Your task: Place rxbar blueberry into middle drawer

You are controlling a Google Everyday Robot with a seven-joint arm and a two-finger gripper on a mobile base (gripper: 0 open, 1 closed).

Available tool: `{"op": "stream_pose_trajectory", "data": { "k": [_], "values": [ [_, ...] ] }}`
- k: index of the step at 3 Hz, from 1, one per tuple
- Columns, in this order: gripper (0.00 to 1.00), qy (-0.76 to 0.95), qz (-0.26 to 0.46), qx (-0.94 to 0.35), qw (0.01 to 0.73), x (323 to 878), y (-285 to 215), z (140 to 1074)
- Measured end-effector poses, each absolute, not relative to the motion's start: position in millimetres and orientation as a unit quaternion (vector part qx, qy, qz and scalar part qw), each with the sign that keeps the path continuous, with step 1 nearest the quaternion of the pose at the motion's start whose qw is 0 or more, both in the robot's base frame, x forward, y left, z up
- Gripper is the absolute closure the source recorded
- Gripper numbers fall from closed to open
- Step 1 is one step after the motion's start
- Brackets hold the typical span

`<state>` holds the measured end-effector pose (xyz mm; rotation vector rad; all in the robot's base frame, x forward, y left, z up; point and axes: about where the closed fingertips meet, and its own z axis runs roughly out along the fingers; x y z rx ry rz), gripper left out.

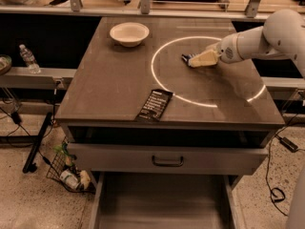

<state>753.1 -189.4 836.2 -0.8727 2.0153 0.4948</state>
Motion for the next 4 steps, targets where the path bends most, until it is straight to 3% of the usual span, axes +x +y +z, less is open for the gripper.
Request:
{"op": "stream_pose_trajectory", "data": {
  "k": [1, 2, 3, 4],
  "values": [
    [0.7, 0.802, 0.193, -0.358, 0.436, 749, -189, 840],
    [0.93, 0.79, 0.19, -0.375, 0.447, 744, -185, 857],
    [1.0, 0.759, 0.182, -0.416, 0.466, 725, -174, 905],
    [1.0, 0.708, 0.114, -0.484, 0.502, 686, -170, 999]
  ]
}}
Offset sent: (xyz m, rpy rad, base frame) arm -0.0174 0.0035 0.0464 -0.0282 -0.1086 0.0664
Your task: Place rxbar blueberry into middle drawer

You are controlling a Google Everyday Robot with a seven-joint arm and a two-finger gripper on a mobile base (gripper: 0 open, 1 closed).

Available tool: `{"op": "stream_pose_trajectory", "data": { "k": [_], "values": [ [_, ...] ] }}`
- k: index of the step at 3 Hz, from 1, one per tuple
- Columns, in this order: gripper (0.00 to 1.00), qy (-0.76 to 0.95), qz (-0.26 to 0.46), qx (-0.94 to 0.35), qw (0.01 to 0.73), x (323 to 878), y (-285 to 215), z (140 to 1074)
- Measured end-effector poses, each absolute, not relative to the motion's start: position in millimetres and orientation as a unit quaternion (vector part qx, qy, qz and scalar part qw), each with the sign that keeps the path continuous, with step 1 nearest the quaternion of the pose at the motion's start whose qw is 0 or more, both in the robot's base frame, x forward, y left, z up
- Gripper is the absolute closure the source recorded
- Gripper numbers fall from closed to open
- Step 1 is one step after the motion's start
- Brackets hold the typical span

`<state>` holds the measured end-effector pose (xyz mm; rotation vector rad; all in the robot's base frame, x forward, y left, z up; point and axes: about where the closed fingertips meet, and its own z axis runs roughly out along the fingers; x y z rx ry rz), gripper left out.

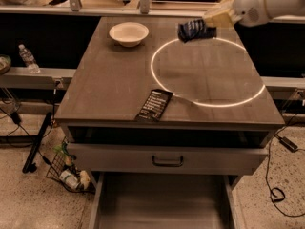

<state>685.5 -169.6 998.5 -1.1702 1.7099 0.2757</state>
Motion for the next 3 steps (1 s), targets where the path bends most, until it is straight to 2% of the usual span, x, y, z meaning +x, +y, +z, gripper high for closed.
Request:
{"op": "stream_pose_trajectory", "data": {
  "k": [2, 3],
  "values": [
    [1.0, 0.678, 0.035, -0.519, 0.52, 642, -176, 1079],
    [1.0, 0.682, 0.039, -0.519, 0.514, 636, -174, 1072]
  ]
}}
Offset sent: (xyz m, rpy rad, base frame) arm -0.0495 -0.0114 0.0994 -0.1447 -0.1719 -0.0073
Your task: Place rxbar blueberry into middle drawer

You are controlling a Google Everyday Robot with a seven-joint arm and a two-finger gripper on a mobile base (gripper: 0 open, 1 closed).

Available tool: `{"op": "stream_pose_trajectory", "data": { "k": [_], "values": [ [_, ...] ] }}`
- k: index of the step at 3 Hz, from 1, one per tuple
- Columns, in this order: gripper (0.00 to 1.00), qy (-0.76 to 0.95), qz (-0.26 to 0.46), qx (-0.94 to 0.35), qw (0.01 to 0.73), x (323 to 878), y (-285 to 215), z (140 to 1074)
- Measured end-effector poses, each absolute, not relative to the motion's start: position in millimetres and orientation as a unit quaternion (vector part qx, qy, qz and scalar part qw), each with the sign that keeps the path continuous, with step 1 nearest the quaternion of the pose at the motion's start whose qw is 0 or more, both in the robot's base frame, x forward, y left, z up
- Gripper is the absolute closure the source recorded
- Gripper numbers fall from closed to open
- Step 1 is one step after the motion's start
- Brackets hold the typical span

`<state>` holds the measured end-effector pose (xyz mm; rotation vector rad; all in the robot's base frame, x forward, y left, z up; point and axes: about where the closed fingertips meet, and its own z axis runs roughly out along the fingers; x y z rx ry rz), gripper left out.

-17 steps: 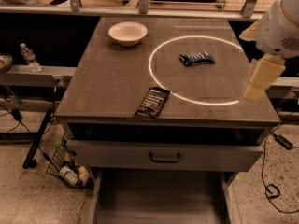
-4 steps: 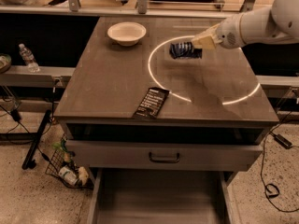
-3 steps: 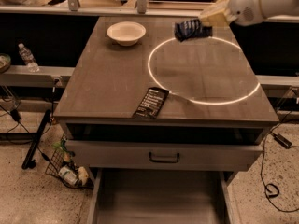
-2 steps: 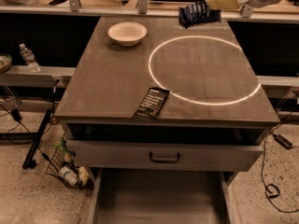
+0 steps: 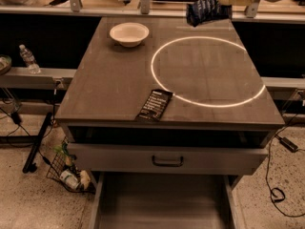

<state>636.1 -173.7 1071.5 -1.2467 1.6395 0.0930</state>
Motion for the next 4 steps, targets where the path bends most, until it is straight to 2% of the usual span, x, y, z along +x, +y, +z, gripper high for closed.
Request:
{"op": "stream_pose_trajectory", "data": {
  "k": [1, 2, 3, 4],
  "values": [
    [1.0, 0.716, 0.039, -0.483, 0.502, 610, -192, 1058],
    [1.0, 0.738, 0.056, -0.481, 0.47, 601, -191, 1018],
    [1.0, 0.738, 0.056, -0.481, 0.47, 601, -191, 1018],
    [1.0, 0.743, 0.066, -0.484, 0.457, 561, -202, 1012]
  ]
}}
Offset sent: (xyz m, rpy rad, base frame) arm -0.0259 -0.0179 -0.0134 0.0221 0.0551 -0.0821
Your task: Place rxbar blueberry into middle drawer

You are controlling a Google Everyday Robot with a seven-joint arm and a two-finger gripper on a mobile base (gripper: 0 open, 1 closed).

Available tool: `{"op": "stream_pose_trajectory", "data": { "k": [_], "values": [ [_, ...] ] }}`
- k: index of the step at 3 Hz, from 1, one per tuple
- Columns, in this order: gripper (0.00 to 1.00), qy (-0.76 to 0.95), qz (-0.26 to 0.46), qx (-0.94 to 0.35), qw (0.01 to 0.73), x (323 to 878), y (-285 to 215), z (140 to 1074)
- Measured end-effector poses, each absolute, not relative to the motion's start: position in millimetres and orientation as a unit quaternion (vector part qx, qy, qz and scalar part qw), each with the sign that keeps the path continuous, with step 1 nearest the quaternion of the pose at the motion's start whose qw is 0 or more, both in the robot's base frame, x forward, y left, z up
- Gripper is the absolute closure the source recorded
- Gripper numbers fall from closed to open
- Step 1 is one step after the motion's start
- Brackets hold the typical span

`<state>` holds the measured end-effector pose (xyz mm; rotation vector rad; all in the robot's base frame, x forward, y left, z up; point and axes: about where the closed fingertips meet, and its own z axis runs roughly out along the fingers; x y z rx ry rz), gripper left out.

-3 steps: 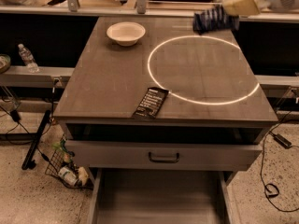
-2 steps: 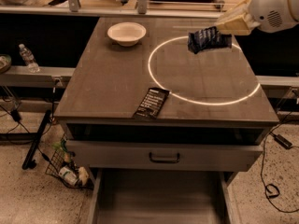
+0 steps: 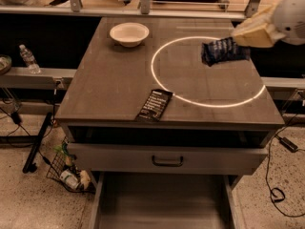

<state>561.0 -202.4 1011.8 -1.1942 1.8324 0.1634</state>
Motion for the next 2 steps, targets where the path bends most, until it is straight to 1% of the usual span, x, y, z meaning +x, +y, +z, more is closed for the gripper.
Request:
{"op": "stream_pose_trajectory", "data": {
  "k": [1, 2],
  "values": [
    [1.0, 0.749, 0.074, -0.495, 0.435, 503.2, -218.6, 999.2],
    [1.0, 0.749, 0.074, -0.495, 0.435, 503.2, -218.5, 999.2]
  ]
}}
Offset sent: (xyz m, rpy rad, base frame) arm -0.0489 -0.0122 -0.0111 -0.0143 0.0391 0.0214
